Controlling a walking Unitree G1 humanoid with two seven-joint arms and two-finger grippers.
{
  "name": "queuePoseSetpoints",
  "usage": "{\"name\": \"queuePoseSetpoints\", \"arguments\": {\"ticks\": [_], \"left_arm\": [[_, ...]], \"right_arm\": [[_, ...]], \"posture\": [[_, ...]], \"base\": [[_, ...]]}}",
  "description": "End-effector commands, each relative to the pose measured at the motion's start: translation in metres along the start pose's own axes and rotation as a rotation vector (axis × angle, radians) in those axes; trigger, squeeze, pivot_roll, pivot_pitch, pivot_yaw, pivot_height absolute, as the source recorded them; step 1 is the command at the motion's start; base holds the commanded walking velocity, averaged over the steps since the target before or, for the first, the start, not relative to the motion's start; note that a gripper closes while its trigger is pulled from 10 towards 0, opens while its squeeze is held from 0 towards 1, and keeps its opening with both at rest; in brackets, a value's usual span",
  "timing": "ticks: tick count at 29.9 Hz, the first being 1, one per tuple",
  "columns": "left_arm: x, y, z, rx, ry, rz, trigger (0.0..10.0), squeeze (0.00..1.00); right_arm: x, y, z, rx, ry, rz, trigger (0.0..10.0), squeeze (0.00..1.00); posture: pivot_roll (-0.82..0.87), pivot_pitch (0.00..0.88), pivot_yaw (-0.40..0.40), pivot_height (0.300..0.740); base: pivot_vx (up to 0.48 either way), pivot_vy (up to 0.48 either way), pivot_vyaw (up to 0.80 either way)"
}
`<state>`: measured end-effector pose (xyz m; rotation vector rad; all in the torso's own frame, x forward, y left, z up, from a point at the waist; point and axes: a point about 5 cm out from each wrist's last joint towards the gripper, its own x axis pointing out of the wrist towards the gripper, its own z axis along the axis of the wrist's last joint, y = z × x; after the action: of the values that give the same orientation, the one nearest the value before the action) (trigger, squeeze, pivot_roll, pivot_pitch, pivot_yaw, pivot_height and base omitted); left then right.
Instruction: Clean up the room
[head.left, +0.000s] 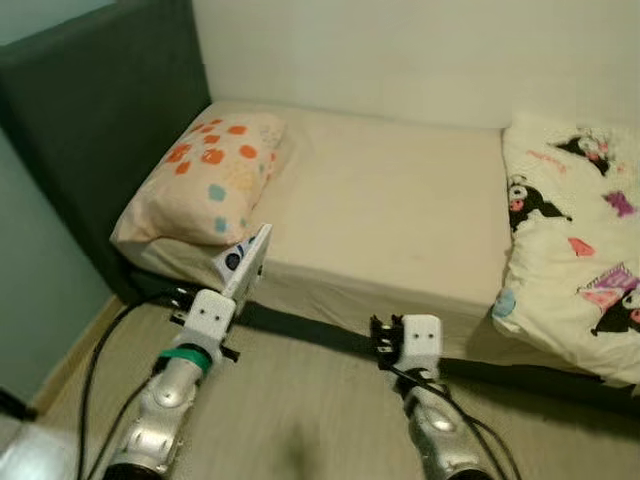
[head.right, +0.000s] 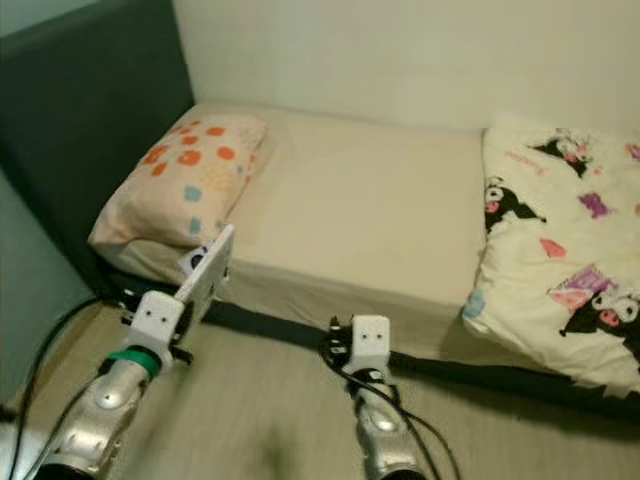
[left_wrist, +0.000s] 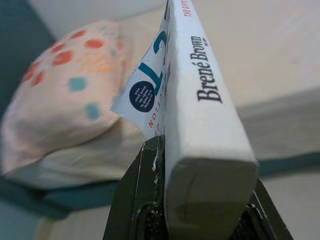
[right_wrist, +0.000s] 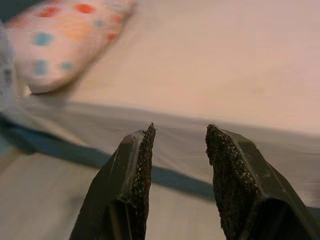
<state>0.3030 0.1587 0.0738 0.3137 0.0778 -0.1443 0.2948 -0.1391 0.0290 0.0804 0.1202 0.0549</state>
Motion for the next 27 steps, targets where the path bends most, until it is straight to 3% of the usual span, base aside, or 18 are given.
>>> {"name": "queuePoseSetpoints", "arguments": {"ticks": [1, 15, 27], "left_arm": [[-0.0001, 0.0060, 0.0037, 0.006, -0.028, 0.022, 10.0, 0.00], [0.0006, 0.0070, 0.0037, 0.011, -0.030, 0.031, 10.0, 0.00], [-0.0007, 0.0077, 0.0018, 0.113, -0.039, 0.025, 10.0, 0.00]], "right_arm": [[-0.0002, 0.0015, -0.0010, 0.014, 0.004, -0.003, 10.0, 0.00], [0.0021, 0.0032, 0.0015, -0.003, -0.001, 0.005, 10.0, 0.00], [0.0028, 0.0020, 0.0038, -0.019, -0.014, 0.000, 10.0, 0.00]], "posture": [[0.05, 0.000, 0.048, 0.740], [0.06, 0.000, 0.042, 0.740], [0.06, 0.004, 0.041, 0.740]], "base": [[0.480, 0.000, -0.80], [0.480, 0.000, -0.09], [0.480, 0.000, 0.00]]}}
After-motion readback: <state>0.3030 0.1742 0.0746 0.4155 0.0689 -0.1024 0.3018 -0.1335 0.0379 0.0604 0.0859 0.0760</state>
